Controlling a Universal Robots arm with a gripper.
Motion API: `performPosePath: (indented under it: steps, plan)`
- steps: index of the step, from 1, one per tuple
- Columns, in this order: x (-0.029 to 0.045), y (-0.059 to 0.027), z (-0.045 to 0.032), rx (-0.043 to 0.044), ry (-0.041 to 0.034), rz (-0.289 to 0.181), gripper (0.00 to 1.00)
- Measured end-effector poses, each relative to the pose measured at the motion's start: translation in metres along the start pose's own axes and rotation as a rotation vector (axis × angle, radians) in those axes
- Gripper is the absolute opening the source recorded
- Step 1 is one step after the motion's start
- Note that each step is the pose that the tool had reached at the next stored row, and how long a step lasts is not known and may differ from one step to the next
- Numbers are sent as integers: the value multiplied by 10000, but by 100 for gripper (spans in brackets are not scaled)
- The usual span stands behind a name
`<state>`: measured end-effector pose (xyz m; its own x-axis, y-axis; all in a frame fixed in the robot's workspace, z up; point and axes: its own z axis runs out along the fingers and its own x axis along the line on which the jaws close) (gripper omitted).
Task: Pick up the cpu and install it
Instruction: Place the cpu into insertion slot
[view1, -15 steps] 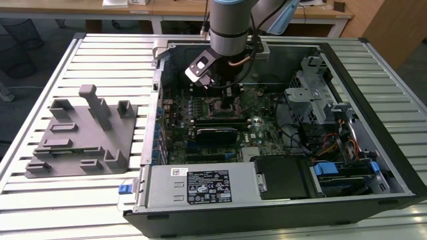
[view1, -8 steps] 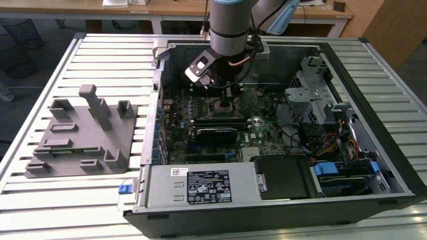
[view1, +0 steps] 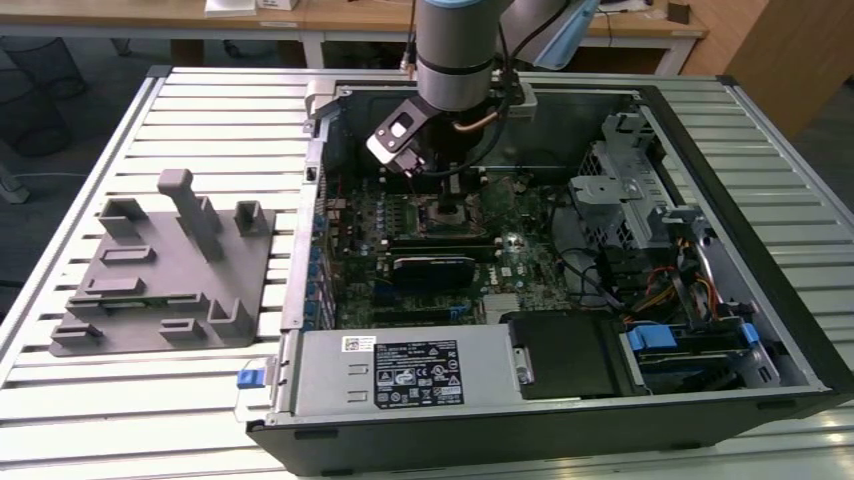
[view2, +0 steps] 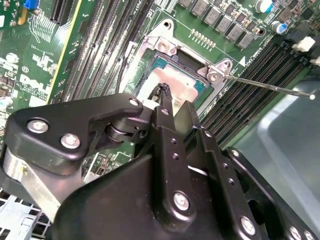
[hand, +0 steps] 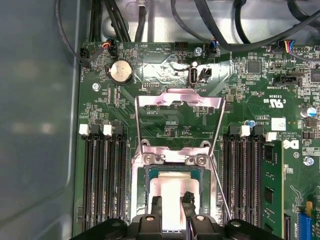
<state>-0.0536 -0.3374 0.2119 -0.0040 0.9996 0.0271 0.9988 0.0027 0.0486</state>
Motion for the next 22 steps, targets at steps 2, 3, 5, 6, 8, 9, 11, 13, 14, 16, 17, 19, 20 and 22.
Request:
performPosePath:
  steps: [2, 3, 5, 6, 8, 9, 11, 13, 14, 16, 17, 19, 20, 22]
  plan:
    - [1, 10, -13, 30, 1, 2, 29]
    - [1, 17, -18, 55, 2, 3, 29]
    - [2, 32, -26, 124, 4, 5, 27]
    - [1, 41, -31, 165, 2, 6, 20]
    - [1, 60, -39, 268, 0, 9, 11]
    - [1, 67, -43, 313, 0, 10, 11]
    - [1, 71, -44, 352, 3, 11, 11]
    - [1, 71, -45, 359, 1, 12, 11]
    - [1, 72, -45, 368, 1, 11, 11]
    - [1, 73, -45, 374, 2, 11, 11]
    - [1, 73, -45, 374, 2, 11, 11]
    - [1, 73, -44, 374, 2, 12, 11]
    - [1, 73, -44, 374, 2, 12, 11]
    - [1, 75, -45, 374, 2, 11, 11]
